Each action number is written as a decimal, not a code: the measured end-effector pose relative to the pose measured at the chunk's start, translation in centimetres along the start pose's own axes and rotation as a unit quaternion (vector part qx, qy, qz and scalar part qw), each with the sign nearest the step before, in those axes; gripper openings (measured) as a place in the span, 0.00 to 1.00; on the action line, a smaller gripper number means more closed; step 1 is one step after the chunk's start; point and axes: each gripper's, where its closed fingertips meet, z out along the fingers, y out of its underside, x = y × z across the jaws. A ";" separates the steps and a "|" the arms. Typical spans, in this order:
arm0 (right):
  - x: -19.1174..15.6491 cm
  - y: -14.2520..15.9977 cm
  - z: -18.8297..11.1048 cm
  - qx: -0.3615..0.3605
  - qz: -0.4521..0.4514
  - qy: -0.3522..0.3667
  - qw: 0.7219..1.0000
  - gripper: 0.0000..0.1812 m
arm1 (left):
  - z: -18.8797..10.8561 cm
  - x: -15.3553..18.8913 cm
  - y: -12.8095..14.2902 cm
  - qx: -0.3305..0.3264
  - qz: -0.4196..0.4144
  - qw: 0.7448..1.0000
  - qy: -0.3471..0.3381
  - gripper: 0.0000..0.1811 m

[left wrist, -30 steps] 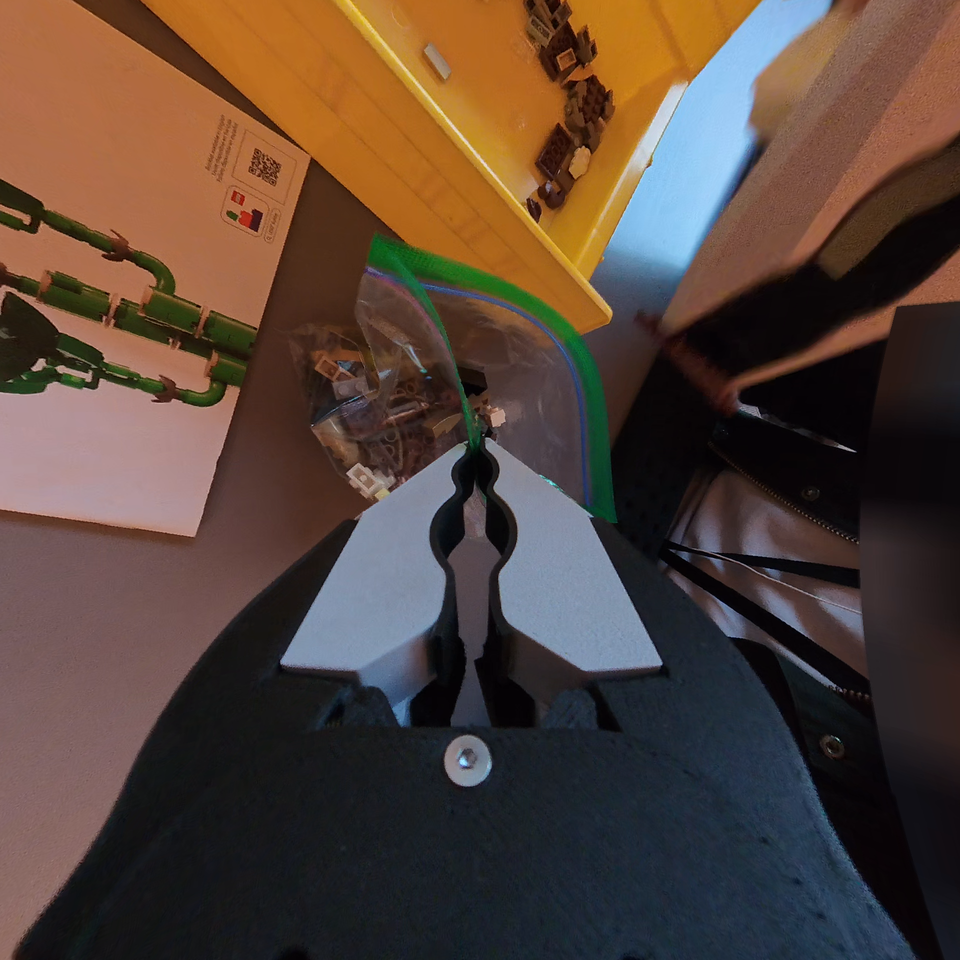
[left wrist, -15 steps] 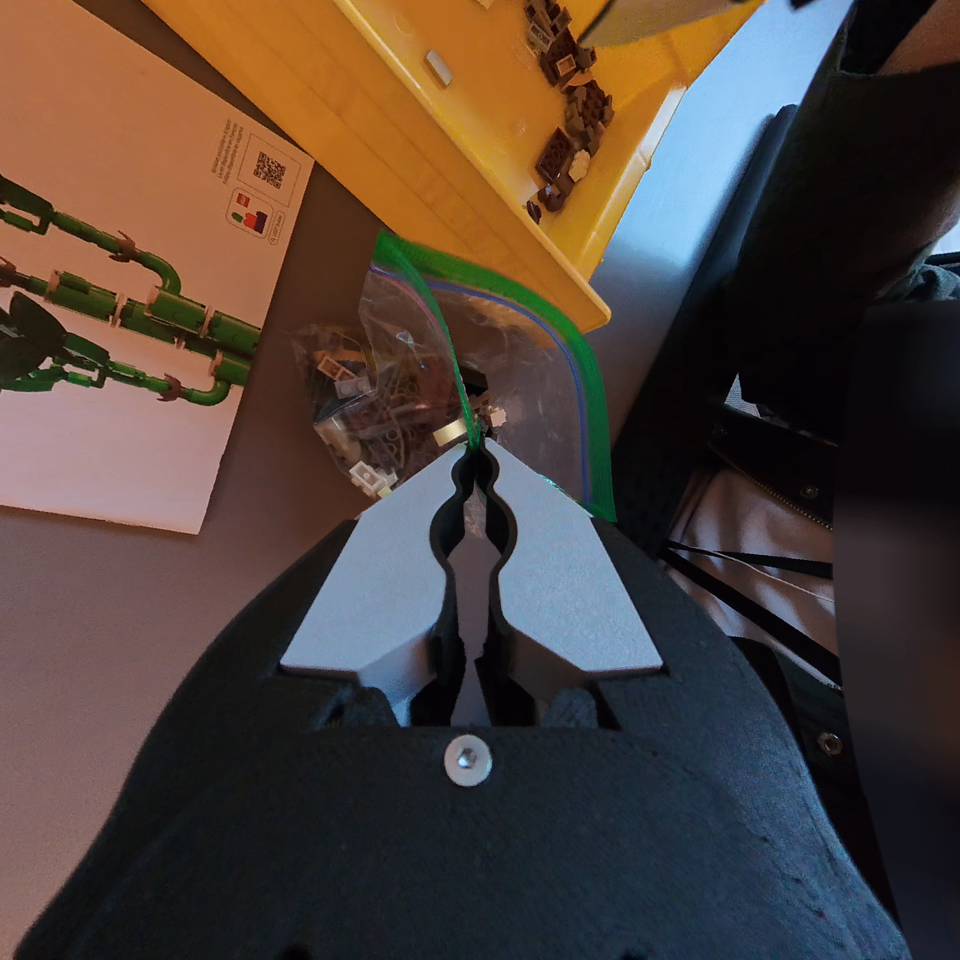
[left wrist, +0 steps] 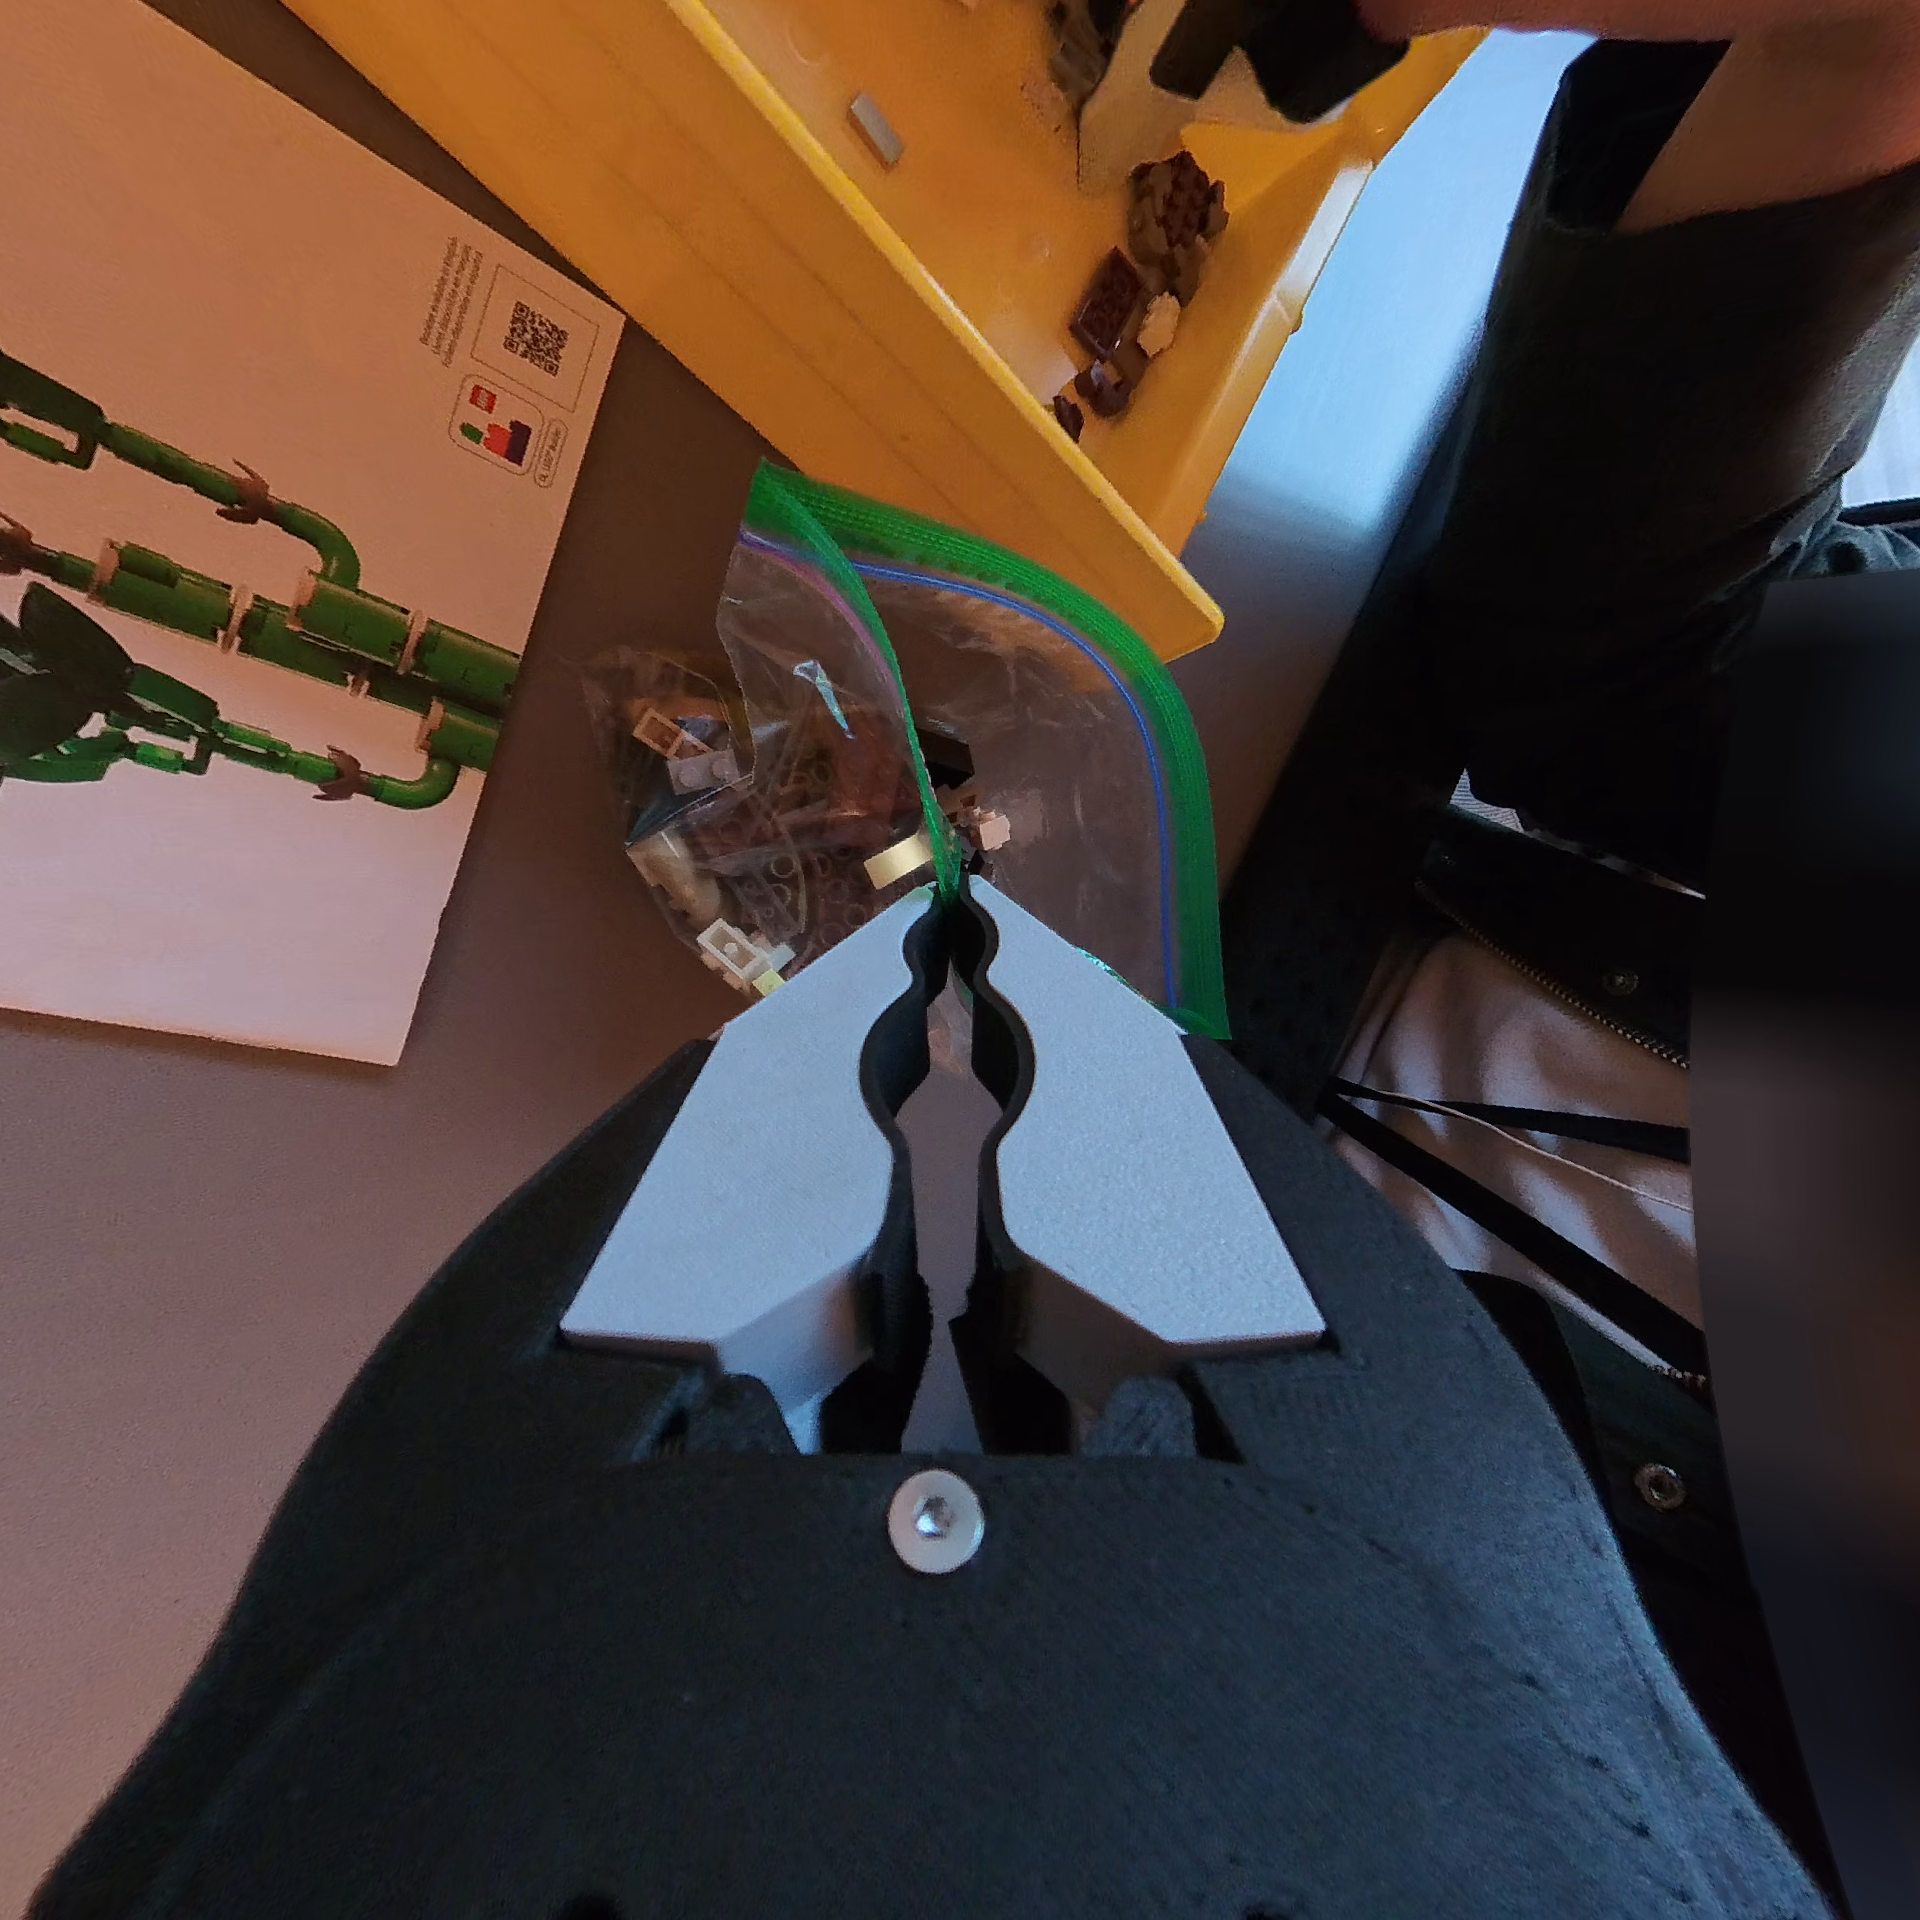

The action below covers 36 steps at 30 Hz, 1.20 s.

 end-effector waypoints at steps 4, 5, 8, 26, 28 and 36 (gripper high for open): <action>0.3 -0.2 0.1 -0.002 -0.001 0.012 1.000 0.22 | 0.0 0.0 0.0 -0.001 -0.001 1.000 0.001 0.00; 0.2 -0.2 0.1 -0.002 -0.004 0.010 1.000 0.22 | 0.1 0.0 0.0 -0.001 -0.001 1.000 0.001 0.00; -0.9 -0.2 -0.2 0.008 -0.031 -0.021 0.999 0.21 | 0.1 0.0 0.0 -0.002 -0.001 1.000 0.001 0.00; 0.8 -1.0 -1.8 0.053 0.021 0.004 0.998 0.23 | 0.1 0.0 0.1 -0.004 0.000 1.000 0.000 0.00; 0.8 -1.0 -1.4 0.045 0.028 0.008 0.999 0.25 | 0.2 0.0 0.1 -0.005 0.001 1.000 0.000 0.00; -2.6 -1.1 -0.6 0.029 -0.002 -0.083 0.996 0.28 | 0.2 0.0 0.1 -0.006 0.000 1.000 0.001 0.00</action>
